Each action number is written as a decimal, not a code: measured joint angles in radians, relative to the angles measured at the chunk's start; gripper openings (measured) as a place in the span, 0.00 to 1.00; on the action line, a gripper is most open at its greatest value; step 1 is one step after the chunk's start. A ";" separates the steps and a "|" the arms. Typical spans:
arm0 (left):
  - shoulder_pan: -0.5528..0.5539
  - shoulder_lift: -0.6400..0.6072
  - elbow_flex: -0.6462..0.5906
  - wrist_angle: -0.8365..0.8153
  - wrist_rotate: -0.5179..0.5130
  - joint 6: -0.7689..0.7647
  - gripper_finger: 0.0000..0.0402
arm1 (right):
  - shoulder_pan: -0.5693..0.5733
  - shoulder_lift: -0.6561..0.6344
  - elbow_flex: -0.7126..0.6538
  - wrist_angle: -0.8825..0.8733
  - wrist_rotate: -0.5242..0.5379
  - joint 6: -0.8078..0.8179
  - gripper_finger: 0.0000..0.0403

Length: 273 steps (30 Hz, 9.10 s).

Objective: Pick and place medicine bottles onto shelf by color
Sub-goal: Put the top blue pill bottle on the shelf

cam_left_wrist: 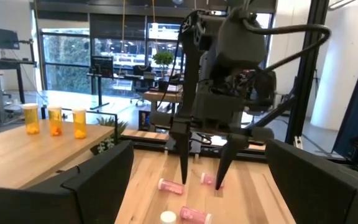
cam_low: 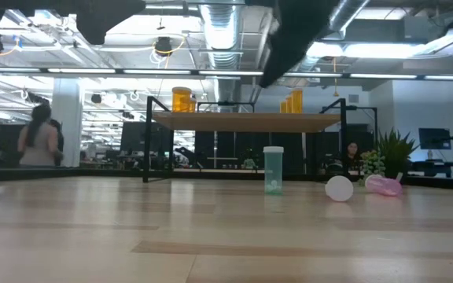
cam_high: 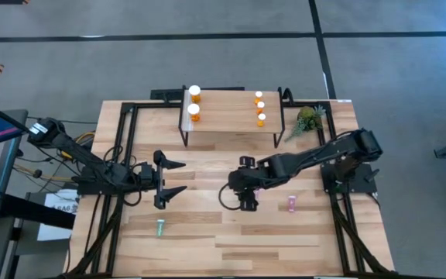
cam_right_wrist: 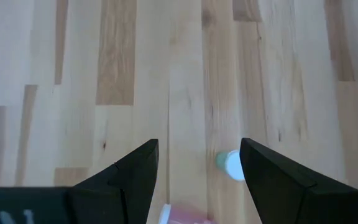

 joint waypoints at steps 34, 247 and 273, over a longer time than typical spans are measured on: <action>0.000 0.000 0.000 -0.042 -0.028 -0.020 0.88 | -0.125 0.035 -0.254 0.294 -0.024 -0.004 0.62; 0.150 0.000 0.000 -0.096 0.026 -0.152 0.88 | -0.859 0.234 0.626 -0.363 -0.260 -0.282 0.37; 0.150 0.000 0.000 -0.095 0.031 -0.167 0.88 | -0.852 0.234 0.625 -0.366 -0.233 -0.213 0.37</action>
